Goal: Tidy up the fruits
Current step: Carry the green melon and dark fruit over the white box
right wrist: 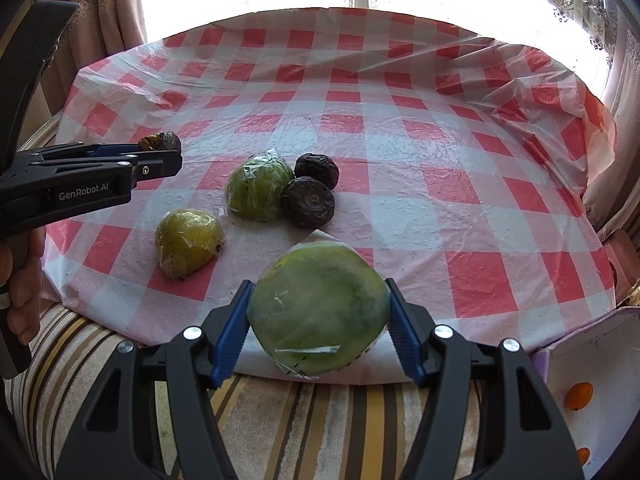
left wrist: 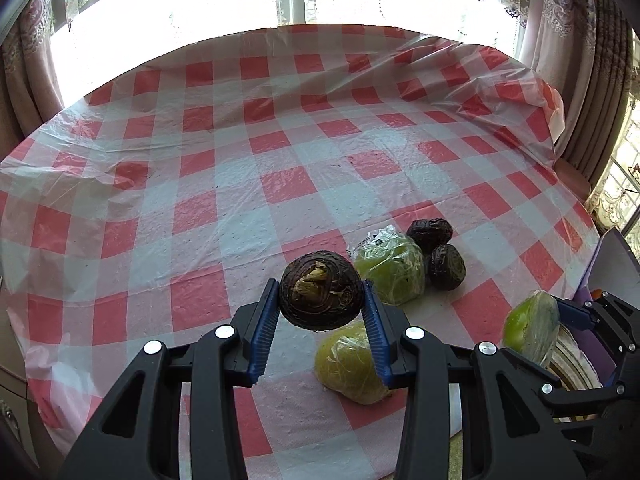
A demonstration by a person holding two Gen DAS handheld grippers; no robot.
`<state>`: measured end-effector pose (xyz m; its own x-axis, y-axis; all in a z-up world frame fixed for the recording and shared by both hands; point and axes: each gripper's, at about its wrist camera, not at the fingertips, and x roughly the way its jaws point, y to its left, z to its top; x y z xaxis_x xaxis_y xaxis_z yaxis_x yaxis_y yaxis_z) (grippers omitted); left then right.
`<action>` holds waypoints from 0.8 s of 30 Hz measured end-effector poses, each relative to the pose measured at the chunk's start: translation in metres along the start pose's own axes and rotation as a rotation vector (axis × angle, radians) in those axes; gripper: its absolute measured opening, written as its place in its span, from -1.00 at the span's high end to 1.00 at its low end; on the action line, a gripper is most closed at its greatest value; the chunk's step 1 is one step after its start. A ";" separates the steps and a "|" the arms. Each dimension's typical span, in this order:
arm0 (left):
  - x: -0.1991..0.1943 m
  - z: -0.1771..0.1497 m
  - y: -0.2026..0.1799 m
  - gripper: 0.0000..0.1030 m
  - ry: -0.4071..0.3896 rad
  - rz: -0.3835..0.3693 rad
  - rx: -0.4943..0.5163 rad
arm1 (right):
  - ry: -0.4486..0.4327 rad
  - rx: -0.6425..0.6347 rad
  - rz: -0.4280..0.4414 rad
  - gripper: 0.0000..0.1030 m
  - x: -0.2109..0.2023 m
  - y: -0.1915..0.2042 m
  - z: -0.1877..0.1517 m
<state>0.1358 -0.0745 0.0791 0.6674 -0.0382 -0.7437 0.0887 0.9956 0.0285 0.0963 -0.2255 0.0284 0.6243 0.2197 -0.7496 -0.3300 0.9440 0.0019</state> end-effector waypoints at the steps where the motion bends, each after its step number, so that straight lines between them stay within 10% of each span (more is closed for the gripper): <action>1: -0.003 0.001 -0.003 0.23 -0.004 -0.008 0.007 | -0.001 0.002 0.000 -0.24 -0.002 -0.002 -0.001; 24: -0.034 0.014 -0.112 0.23 -0.002 -0.111 0.278 | -0.037 0.118 -0.104 -0.24 -0.057 -0.089 -0.034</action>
<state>0.1134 -0.1860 0.1103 0.6438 -0.1455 -0.7512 0.3601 0.9239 0.1296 0.0664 -0.3307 0.0481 0.6773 0.1263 -0.7248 -0.1778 0.9841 0.0053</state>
